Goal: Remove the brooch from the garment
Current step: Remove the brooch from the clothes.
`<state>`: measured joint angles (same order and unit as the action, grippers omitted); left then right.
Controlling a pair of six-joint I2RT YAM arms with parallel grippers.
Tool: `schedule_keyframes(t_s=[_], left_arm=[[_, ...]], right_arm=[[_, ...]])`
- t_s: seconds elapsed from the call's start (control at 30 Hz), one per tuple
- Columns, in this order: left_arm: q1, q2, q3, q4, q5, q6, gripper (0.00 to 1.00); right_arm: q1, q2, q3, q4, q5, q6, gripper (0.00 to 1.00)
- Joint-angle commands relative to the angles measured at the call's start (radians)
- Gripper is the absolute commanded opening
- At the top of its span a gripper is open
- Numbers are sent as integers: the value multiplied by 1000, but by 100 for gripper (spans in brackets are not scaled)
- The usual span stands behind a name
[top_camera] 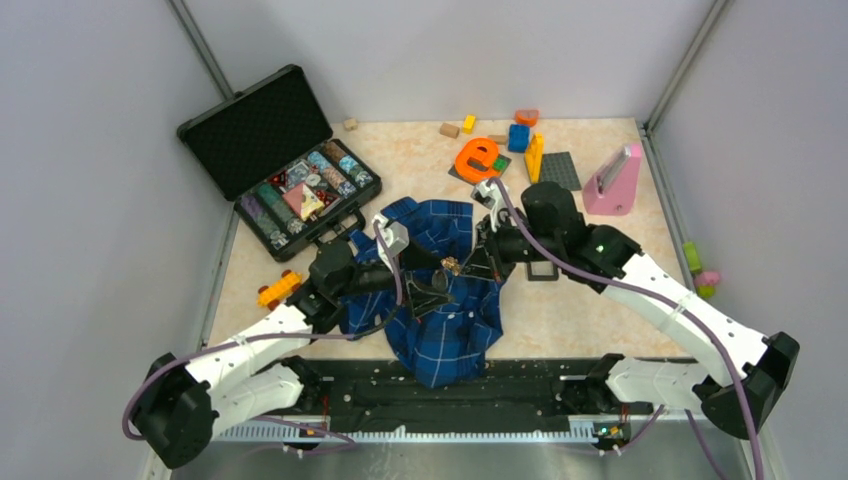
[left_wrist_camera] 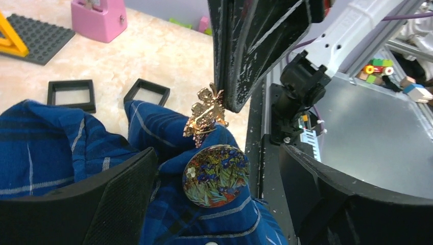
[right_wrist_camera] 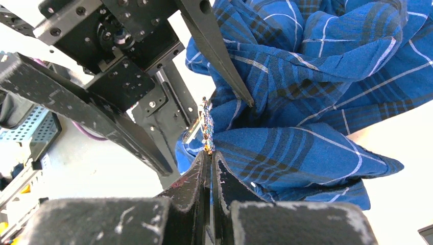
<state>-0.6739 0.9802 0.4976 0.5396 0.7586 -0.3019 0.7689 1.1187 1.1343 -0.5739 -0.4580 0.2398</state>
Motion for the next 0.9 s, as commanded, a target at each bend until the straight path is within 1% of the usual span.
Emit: schedule_keyframes(t_s=[0.0,0.07,0.2,0.37,0.43,0.5,0.6,0.67,0.77,0.83,0.87], left_arm=[[-52,-21,45,-127,-178,130,93],[-94,-15,72,-193,-286,180,94],[-164,-13,83,-207,-456,224,95],[-249,-29,90,-249,-712,291,89],[-263,-55,79,-252,-775,319,88],[-267,-74,68,-254,-794,338,84],[-270,-91,62,-269,-819,357,75],[-271,-104,51,-271,-835,360,71],[-271,-129,26,-257,-824,366,71],[-271,-143,19,-250,-789,366,74],[-271,-148,17,-248,-771,362,78]], right_arm=[[-8,7,64,16,-22,21,0],[-8,12,66,12,-24,24,0],[-8,8,64,17,-21,35,0],[-8,4,66,1,-13,50,0],[-8,4,71,-22,2,47,0],[-8,4,74,-46,15,40,0],[-8,5,74,-80,27,26,0],[-8,1,73,-101,31,14,0],[-8,0,68,-127,42,4,0],[-8,0,63,-137,47,1,0],[-8,-1,60,-137,49,0,0]])
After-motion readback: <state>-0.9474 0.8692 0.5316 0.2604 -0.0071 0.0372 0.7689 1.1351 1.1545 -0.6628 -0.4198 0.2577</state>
